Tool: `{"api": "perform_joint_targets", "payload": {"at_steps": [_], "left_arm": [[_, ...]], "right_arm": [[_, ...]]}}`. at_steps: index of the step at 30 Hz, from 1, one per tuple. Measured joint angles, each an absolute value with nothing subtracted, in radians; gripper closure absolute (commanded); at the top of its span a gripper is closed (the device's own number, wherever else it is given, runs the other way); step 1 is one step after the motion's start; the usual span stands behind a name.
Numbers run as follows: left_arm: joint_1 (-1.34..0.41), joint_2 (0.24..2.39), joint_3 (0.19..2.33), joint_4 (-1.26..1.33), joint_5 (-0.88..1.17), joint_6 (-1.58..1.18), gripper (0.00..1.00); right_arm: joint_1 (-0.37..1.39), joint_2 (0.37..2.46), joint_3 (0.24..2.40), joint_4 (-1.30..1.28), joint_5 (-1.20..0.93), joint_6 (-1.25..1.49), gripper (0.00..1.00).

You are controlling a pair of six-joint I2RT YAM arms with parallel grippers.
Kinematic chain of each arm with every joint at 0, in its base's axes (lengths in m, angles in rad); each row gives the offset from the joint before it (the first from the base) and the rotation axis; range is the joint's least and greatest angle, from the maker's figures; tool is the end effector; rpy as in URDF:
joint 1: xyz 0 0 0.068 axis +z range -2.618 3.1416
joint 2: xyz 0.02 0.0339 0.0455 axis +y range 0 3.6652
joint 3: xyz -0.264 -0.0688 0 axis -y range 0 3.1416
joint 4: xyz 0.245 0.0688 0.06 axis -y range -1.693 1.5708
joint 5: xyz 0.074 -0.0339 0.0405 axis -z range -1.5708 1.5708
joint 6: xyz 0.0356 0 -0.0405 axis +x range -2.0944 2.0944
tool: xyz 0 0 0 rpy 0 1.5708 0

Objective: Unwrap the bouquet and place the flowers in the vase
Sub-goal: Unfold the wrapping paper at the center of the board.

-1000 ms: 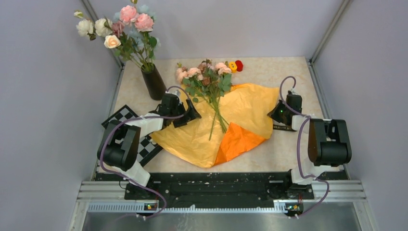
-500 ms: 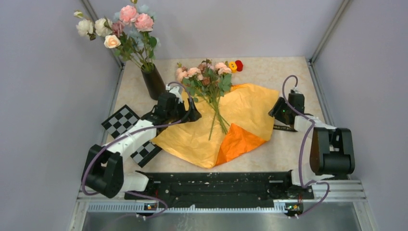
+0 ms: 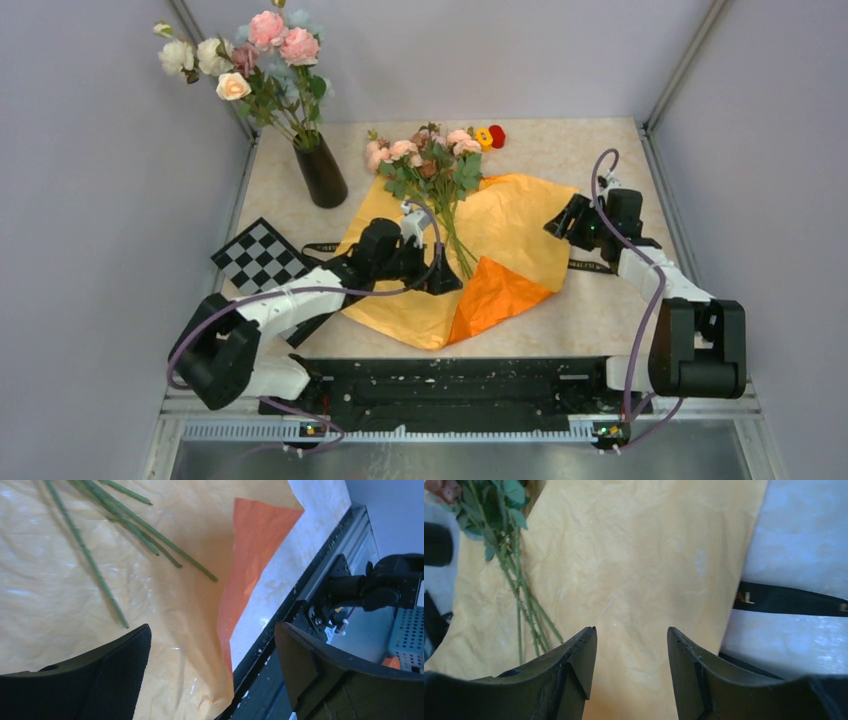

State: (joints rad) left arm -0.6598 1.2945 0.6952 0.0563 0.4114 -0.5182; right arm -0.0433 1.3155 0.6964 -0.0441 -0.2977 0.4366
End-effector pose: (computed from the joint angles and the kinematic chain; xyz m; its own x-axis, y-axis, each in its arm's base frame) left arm 0.2089 -0.1801 0.2237 -0.7669 0.0204 -0.6414 0.5208 0.6037 -0.6036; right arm 0.2730 -0.0014 0.2091 -0.6375 0.4323 -0.6377 0.0883 0.8633 0.4969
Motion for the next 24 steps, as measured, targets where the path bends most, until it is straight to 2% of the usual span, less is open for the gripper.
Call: {"api": "perform_joint_targets", "payload": {"at_steps": [4,7,13,19,24], "left_arm": [[-0.728,1.397,0.692,0.142,0.46,-0.535,0.18],[-0.764,1.479,0.702,0.16,0.479,-0.533,0.32],[-0.813,1.582,0.752,0.147,0.484,-0.505,0.47],[-0.861,1.589,0.794,0.146,0.499,-0.47,0.53],[-0.914,1.588,0.796,0.132,0.512,-0.459,0.53]], "right_arm": [[-0.006,1.35,0.701,-0.03,-0.418,0.432,0.44],[0.046,1.384,0.71,-0.017,-0.48,0.43,0.45],[0.11,1.43,0.738,-0.014,-0.595,0.429,0.45],[0.15,1.436,0.749,-0.042,-0.653,0.43,0.47],[0.155,1.44,0.75,-0.064,-0.666,0.439,0.47]]}}
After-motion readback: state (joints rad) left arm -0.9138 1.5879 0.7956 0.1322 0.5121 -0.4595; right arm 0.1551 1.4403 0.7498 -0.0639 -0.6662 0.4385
